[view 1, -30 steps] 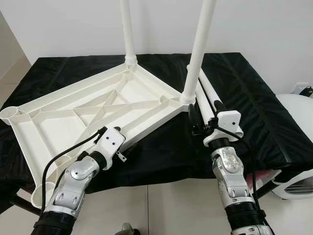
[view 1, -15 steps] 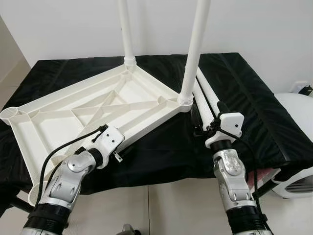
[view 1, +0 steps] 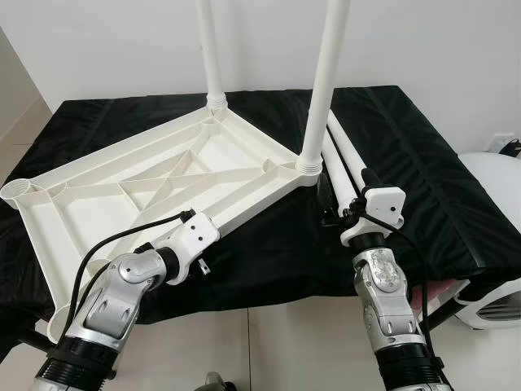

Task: Building children table

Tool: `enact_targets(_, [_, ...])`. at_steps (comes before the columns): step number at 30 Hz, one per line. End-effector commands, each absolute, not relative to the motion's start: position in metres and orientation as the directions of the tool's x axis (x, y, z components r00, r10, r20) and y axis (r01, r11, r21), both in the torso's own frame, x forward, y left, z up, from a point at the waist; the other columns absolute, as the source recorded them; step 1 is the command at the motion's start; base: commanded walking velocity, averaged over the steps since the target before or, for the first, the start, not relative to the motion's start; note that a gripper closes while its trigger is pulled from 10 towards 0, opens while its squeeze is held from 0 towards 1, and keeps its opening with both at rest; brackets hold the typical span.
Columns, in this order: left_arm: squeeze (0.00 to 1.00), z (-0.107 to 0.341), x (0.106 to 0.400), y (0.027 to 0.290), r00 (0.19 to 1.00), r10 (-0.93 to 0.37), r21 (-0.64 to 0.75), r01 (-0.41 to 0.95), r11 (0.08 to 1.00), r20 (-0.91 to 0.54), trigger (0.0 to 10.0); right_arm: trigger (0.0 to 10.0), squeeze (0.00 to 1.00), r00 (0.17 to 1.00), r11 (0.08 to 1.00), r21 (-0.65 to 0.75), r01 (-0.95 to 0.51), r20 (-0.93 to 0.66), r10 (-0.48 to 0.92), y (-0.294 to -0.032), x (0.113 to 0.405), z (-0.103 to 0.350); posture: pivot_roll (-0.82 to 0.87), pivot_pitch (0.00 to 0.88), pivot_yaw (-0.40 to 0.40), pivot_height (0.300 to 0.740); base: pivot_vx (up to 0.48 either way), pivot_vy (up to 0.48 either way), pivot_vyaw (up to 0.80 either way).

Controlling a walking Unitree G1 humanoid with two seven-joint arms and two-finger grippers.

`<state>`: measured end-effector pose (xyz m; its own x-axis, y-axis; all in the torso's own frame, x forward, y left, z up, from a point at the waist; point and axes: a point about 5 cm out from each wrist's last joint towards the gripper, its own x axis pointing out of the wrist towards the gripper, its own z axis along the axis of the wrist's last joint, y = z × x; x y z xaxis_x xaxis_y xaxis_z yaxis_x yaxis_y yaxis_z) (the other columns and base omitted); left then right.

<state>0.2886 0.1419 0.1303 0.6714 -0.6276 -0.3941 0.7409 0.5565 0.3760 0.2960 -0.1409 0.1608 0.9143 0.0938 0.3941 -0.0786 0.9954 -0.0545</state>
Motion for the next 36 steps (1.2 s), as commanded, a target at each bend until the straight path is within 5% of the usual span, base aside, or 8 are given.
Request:
enact_targets(1, [0.0, 0.129, 0.287, 0.139, 0.646, -0.634, 0.368, 0.763, 0.532, -0.425, 0.0, 10.0, 0.0, 0.916, 0.995, -0.052, -0.082, 0.389, 0.096, -0.139, 0.294, 0.16, -0.03, 0.039, 0.067, 0.74, 0.0, 0.0, 0.0])
enact_targets(5, [0.0, 0.127, 0.289, 0.139, 0.649, -0.609, 0.357, 0.76, 0.543, -0.456, 3.5, 10.0, 0.0, 0.917, 0.995, -0.052, -0.081, 0.389, 0.095, -0.138, 0.293, 0.161, -0.04, 0.038, 0.069, 0.74, 0.0, 0.0, 0.0])
enact_targets(6, [0.0, 0.126, 0.29, 0.139, 0.653, -0.598, 0.356, 0.756, 0.549, -0.464, 10.0, 10.0, 0.0, 0.917, 0.995, -0.052, -0.08, 0.389, 0.094, -0.138, 0.293, 0.161, -0.04, 0.036, 0.071, 0.74, 0.0, 0.0, 0.0])
enact_targets(19, [0.0, 0.122, 0.29, 0.141, 0.654, -0.557, 0.324, 0.747, 0.58, -0.512, 8.4, 10.0, 0.0, 0.918, 0.995, -0.05, -0.08, 0.386, 0.094, -0.137, 0.292, 0.16, -0.04, 0.037, 0.076, 0.74, 0.0, 0.0, 0.0])
enact_targets(20, [0.0, 0.121, 0.29, 0.141, 0.651, -0.556, 0.315, 0.748, 0.584, -0.516, 0.0, 10.0, 0.0, 0.918, 0.995, -0.051, -0.08, 0.386, 0.094, -0.136, 0.292, 0.16, -0.04, 0.036, 0.078, 0.74, 0.0, 0.0, 0.0])
enact_targets(32, [0.0, 0.137, 0.308, 0.135, 0.725, -0.508, 0.235, 0.654, 0.719, -0.464, 4.1, 10.0, 0.0, 0.917, 0.996, -0.05, -0.079, 0.388, 0.092, -0.134, 0.293, 0.16, -0.04, 0.025, 0.08, 0.74, 0.0, 0.0, 0.0])
enact_targets(33, [0.0, 0.137, 0.311, 0.132, 0.73, -0.5, 0.226, 0.645, 0.73, -0.467, 8.3, 10.0, 0.0, 0.916, 0.996, -0.048, -0.08, 0.389, 0.093, -0.133, 0.293, 0.161, -0.04, 0.029, 0.081, 0.74, 0.0, 0.0, 0.0])
enact_targets(36, [0.0, 0.135, 0.313, 0.127, 0.732, -0.489, 0.221, 0.637, 0.738, -0.475, 10.0, 10.0, 0.0, 0.916, 0.996, -0.049, -0.079, 0.391, 0.092, -0.133, 0.293, 0.161, -0.04, 0.032, 0.082, 0.74, 0.0, 0.0, 0.0])
